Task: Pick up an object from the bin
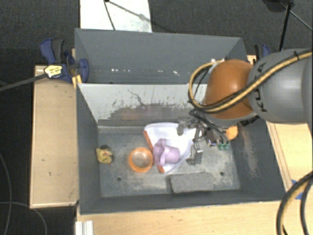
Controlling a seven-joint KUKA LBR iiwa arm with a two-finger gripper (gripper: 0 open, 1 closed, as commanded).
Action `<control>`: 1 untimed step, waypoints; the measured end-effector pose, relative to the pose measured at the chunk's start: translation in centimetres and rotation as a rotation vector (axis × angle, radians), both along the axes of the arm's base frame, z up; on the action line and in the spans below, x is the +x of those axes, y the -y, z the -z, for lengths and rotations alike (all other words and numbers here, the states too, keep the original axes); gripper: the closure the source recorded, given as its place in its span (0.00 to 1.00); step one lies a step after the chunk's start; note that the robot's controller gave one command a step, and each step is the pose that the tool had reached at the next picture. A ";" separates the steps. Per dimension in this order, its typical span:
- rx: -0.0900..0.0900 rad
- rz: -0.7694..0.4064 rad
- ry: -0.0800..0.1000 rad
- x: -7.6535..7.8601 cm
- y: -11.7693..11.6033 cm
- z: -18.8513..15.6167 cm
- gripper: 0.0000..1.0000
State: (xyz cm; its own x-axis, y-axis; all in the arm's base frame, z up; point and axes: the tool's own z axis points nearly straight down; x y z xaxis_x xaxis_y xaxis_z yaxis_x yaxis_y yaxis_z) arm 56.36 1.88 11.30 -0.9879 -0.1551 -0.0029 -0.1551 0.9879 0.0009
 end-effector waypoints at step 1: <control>-0.001 0.041 0.000 -1.2 -1.7 -1.9 0.00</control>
Offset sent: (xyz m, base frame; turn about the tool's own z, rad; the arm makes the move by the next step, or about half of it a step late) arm -0.0199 0.0378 -0.0430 0.0567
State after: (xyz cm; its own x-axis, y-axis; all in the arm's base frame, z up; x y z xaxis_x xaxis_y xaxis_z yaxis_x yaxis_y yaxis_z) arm 55.16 3.63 13.18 -0.9934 -0.1150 -0.0025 -0.1150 0.9934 0.0003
